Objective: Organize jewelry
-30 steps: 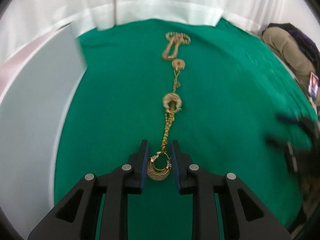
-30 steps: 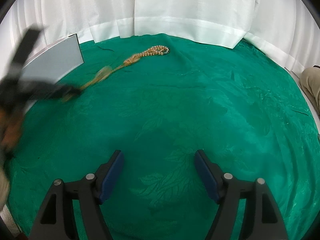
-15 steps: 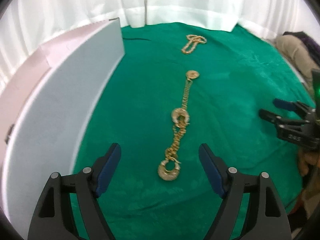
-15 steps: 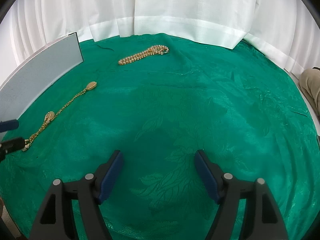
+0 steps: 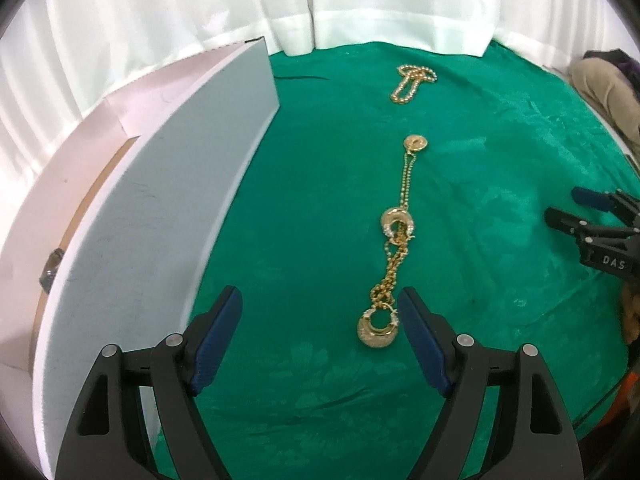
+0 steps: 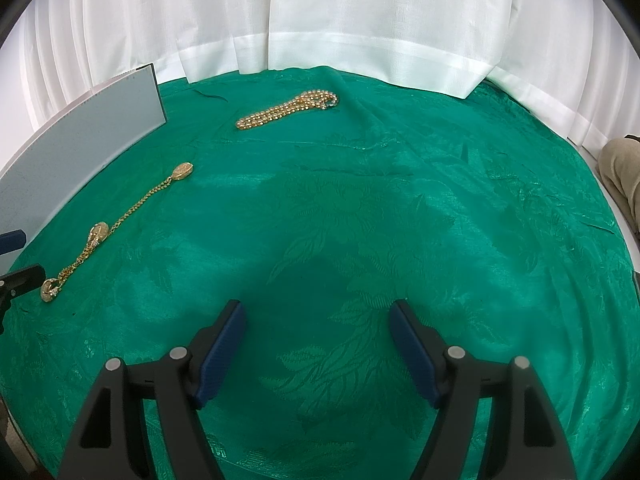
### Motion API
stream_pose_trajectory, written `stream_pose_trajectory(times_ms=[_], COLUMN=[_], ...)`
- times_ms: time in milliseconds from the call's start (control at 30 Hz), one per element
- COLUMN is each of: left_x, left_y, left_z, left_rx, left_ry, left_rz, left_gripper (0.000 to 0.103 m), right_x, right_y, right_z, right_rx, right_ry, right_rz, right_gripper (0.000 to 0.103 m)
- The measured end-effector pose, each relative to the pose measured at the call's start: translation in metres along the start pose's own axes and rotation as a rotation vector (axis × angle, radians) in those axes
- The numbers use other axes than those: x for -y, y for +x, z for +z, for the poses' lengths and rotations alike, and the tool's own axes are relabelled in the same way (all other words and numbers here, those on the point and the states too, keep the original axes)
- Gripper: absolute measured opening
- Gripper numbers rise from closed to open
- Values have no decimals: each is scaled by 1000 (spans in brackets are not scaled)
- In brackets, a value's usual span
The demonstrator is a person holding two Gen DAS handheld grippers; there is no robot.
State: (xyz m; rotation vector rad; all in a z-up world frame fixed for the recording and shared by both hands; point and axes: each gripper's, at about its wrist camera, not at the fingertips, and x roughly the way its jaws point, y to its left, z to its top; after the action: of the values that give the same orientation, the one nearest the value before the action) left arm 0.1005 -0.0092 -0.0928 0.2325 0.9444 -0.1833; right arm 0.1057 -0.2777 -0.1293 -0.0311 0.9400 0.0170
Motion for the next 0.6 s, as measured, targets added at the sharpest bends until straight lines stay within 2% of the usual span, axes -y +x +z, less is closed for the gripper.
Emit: stream_pose_trajectory(times_ms=[200,267,333,400,500,600], left_x=[-2,-7,-17,-20,-12,5], left_y=[6,9,13,16,20,29], left_z=[1,3,4,5,10,18], left_rx=[-5,-4,-15,-15,-5,-9], left_ry=[-3,-33,-98,-125,-91,-31], left_rz=[-27,-99,-204,-258,-284,-259], left_gripper=[81,82,82,82,82,81], right_x=[0,0,0,0,0,0], right_y=[0,0,0,0,0,0], right_z=[0,0,0,0,0,0], right_rx=[0,0,0,0,0,0], right_ry=[0,0,0,0,0,0], right_rz=[0,0,0,0,-1,-1], right_gripper=[76,76,76,76,76,76])
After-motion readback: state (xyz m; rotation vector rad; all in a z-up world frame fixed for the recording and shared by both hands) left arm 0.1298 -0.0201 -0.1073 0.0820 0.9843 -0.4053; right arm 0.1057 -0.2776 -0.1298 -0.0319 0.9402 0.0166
